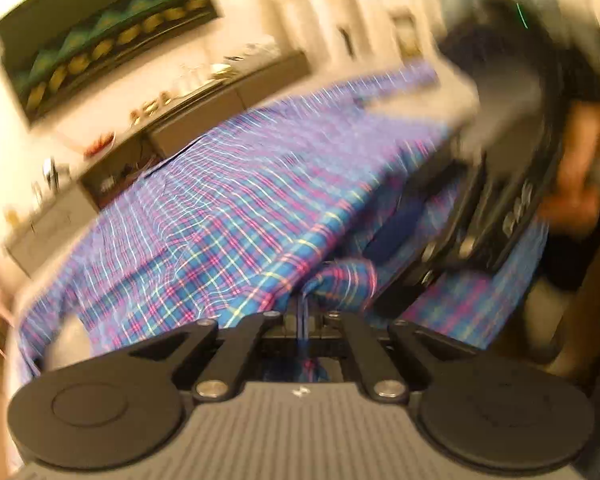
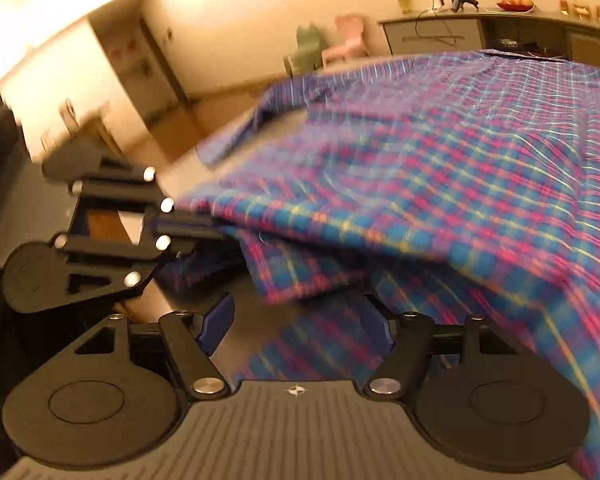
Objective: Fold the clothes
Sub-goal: 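Pull the shirt body flat with both grippers and release it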
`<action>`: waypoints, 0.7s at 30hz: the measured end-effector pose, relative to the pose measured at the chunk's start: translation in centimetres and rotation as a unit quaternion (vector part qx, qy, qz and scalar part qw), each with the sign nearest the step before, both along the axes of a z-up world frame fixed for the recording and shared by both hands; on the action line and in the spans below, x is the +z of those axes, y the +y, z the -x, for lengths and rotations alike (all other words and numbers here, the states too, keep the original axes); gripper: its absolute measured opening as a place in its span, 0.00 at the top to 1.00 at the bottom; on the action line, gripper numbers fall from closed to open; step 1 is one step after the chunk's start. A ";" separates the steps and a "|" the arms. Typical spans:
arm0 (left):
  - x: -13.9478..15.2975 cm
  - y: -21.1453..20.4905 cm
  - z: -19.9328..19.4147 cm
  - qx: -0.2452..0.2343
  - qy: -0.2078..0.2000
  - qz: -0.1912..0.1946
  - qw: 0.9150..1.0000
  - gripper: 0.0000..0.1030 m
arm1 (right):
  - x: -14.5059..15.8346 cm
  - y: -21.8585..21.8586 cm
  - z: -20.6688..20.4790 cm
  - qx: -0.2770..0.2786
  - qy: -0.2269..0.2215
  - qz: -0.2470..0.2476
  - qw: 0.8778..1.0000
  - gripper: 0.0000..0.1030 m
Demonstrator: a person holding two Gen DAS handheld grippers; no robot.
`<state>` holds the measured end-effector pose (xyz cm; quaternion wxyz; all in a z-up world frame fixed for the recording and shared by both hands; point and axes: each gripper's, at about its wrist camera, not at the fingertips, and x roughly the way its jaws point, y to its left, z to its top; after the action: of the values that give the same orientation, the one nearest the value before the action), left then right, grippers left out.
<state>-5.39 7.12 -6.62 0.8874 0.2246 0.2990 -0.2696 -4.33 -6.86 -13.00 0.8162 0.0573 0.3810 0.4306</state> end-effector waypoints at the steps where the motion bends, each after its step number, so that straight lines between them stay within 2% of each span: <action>1: 0.4 0.8 -0.5 0.008 0.017 0.025 1.000 1.00 | 0.1 0.3 -0.4 0.007 0.004 -0.019 1.000 0.33; 2: 0.9 1.6 -1.1 0.016 0.034 0.049 0.998 1.00 | 0.2 0.2 -0.7 0.016 0.019 -0.045 0.999 0.38; 3: 1.3 2.4 -1.6 0.024 0.051 0.074 0.996 0.99 | 0.4 0.1 -0.9 0.025 0.034 -0.071 0.997 0.62; 4: 1.6 3.0 -1.9 0.027 0.067 0.092 0.993 0.94 | 0.6 0.0 -1.2 0.034 0.049 -0.097 0.994 0.67; 5: 1.8 3.4 -1.9 0.026 0.077 0.099 0.992 0.90 | 0.7 -0.9 -1.6 0.037 0.078 -0.139 0.987 0.67; 7: 1.6 3.5 -0.9 0.023 0.074 0.083 0.994 0.75 | 1.1 -3.3 -2.3 0.035 0.133 -0.225 0.965 0.67; 9: 1.3 3.2 0.2 0.017 0.066 0.059 0.996 0.72 | 1.6 -5.9 -2.1 0.035 0.155 -0.272 0.949 0.67; 10: 1.2 2.9 0.7 0.012 0.062 0.046 0.997 0.72 | 1.8 -7.2 -2.1 0.036 0.165 -0.295 0.940 0.59; 12: 0.8 2.1 1.5 0.000 0.057 0.023 0.998 0.71 | 1.5 -6.8 -0.8 0.032 0.118 -0.216 0.969 0.50; 13: 0.5 1.6 1.9 -0.009 0.055 0.012 0.998 0.68 | 1.4 -6.5 -0.2 0.031 0.094 -0.175 0.979 0.48; 14: 0.1 1.0 2.2 -0.019 0.052 -0.003 0.998 0.66 | 1.2 -6.3 0.4 0.029 0.070 -0.134 0.988 0.48; 16: -0.5 -0.3 2.9 -0.039 0.038 -0.036 0.998 0.64 | 0.9 -5.8 1.7 0.025 0.021 -0.050 0.998 0.37; 18: -1.1 -0.9 3.3 -0.041 0.013 -0.066 0.997 0.62 | 0.6 -5.4 2.9 0.021 -0.029 0.034 0.999 0.28; 19: -1.3 -1.0 3.4 -0.035 -0.001 -0.082 0.996 0.60 | 0.4 -5.1 3.5 0.019 -0.054 0.076 0.995 0.25; 21: -1.7 -0.8 3.0 -0.015 -0.019 -0.107 0.994 0.60 | 0.1 -4.7 4.8 0.015 -0.102 0.159 0.982 0.26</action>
<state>-8.43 6.34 -8.31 0.8596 0.3279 0.3061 -0.2446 -9.12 -11.53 -12.87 0.8432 -0.1235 0.3599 0.3798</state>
